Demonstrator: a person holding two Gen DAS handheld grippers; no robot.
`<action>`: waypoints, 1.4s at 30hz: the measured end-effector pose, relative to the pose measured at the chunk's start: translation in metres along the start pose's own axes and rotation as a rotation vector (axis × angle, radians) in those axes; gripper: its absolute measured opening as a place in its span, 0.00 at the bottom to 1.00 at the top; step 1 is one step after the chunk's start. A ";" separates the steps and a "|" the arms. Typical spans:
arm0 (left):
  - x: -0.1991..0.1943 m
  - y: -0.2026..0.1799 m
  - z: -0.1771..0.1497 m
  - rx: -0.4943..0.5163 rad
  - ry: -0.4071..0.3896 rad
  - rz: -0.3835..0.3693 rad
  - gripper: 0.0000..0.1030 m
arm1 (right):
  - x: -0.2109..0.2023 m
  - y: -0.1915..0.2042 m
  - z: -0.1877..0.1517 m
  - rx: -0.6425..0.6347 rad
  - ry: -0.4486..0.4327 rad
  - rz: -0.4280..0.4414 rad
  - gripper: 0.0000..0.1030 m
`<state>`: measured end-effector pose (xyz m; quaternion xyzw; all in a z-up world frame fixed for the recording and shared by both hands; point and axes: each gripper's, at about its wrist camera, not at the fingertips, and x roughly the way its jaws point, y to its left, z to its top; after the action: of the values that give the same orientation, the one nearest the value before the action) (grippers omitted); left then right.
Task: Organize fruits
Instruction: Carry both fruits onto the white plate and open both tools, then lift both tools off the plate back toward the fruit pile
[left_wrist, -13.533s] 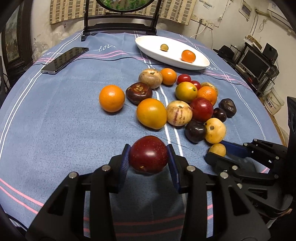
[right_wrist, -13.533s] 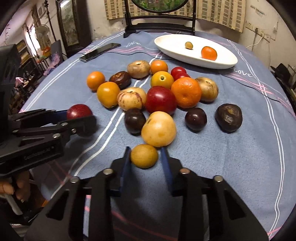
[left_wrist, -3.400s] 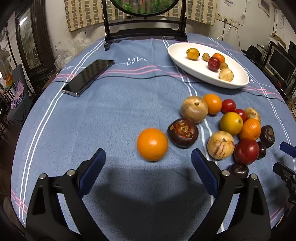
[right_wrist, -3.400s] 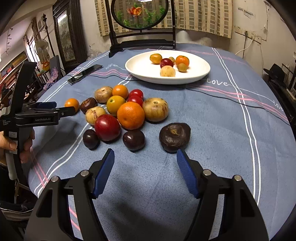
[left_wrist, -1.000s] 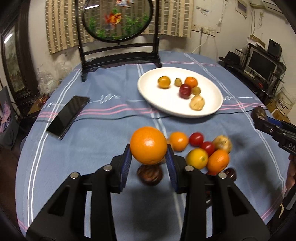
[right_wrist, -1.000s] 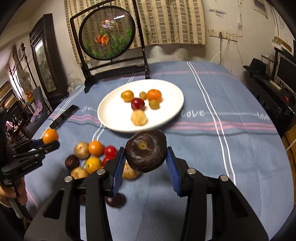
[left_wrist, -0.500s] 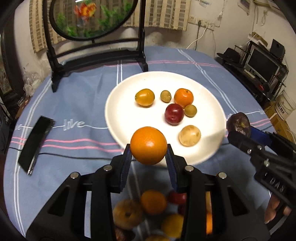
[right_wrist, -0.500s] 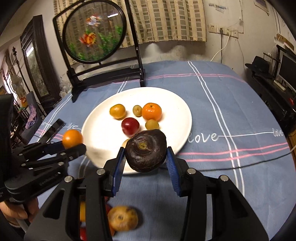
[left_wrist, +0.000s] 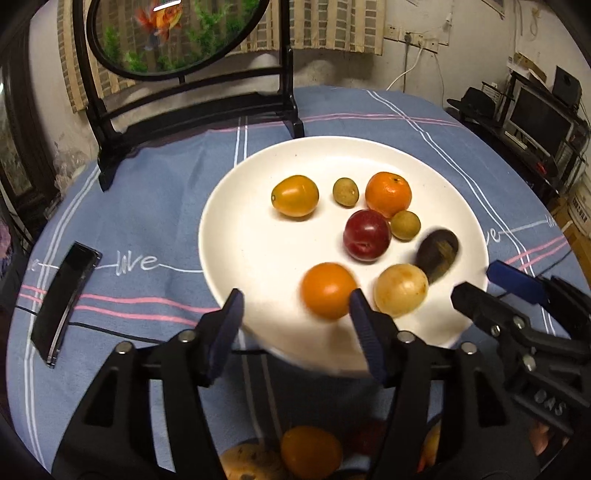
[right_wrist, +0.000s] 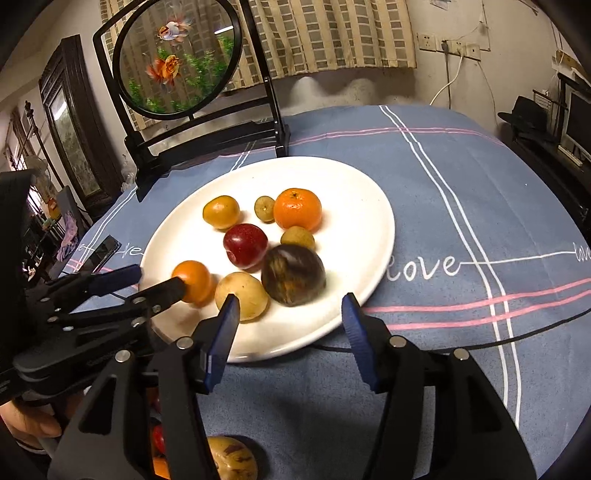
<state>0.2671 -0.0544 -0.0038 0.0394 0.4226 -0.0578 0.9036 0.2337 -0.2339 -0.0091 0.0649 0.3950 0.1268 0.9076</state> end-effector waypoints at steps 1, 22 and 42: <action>-0.006 0.000 -0.003 0.010 -0.014 0.011 0.72 | 0.000 0.000 0.000 0.002 0.001 0.005 0.56; -0.060 0.050 -0.080 -0.102 0.003 0.096 0.82 | -0.011 0.012 -0.010 -0.038 0.019 0.023 0.62; -0.088 0.075 -0.131 -0.159 0.016 0.065 0.89 | -0.058 0.011 -0.069 -0.021 0.089 0.020 0.62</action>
<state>0.1220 0.0419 -0.0189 -0.0183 0.4318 0.0057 0.9018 0.1434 -0.2382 -0.0128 0.0537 0.4329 0.1426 0.8885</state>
